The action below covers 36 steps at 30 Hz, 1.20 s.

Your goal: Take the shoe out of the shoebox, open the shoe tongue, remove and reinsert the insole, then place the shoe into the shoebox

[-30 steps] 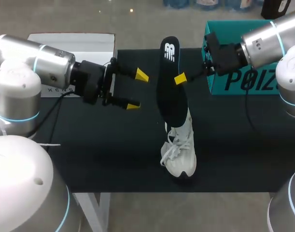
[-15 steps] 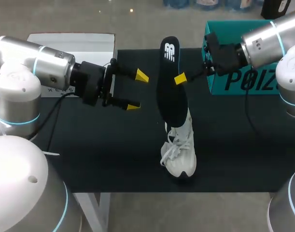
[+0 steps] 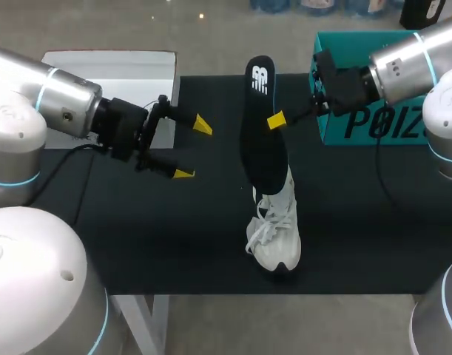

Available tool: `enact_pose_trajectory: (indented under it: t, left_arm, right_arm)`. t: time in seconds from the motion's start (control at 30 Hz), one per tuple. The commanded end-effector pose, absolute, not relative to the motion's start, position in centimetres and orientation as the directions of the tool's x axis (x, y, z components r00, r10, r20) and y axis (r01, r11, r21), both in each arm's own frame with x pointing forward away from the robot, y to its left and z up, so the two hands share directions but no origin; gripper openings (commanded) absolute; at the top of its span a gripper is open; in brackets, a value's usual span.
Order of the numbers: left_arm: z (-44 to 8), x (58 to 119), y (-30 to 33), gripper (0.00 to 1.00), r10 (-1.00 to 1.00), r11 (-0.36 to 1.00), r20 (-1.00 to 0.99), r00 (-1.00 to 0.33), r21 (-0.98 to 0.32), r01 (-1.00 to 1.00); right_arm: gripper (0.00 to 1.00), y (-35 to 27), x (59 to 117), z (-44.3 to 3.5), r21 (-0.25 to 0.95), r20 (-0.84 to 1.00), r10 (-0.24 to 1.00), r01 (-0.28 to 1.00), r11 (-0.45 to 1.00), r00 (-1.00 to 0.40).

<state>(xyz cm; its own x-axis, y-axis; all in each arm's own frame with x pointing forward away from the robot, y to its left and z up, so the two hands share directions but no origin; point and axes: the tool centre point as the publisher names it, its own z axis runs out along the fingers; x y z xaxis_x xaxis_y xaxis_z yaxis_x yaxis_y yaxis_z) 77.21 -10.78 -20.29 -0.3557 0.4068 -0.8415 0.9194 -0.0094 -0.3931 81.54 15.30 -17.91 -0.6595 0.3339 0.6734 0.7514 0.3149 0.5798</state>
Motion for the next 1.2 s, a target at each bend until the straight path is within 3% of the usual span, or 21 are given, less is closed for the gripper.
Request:
enact_pose_trajectory:
  t: [0.03, 0.43, 0.83, 1.2]
  left_arm:
    - [-19.5, 75.5, -8.3, 1.00, 0.576, 0.154, -0.624, -0.528, -0.551, 0.820]
    - [-20.7, 73.8, -5.3, 1.00, 0.657, 0.329, -0.395, -0.642, -0.616, 0.716]
    - [-22.9, 75.4, -1.4, 1.00, 0.531, 0.460, -0.271, -0.803, -0.704, 0.542]
    - [-23.0, 77.5, -2.3, 1.00, 0.462, 0.560, -0.133, -0.877, -0.723, 0.404]
  right_arm:
    - [0.00, 15.4, 81.6, -18.0, 0.579, 0.673, 0.335, 0.752, 0.315, -0.659]
    - [0.00, 15.4, 81.6, -18.0, 0.579, 0.673, 0.335, 0.752, 0.315, -0.659]
    - [0.00, 15.4, 81.6, -18.0, 0.579, 0.673, 0.335, 0.752, 0.315, -0.659]
    - [0.00, 15.4, 81.6, -18.0, 0.579, 0.673, 0.335, 0.752, 0.315, -0.659]
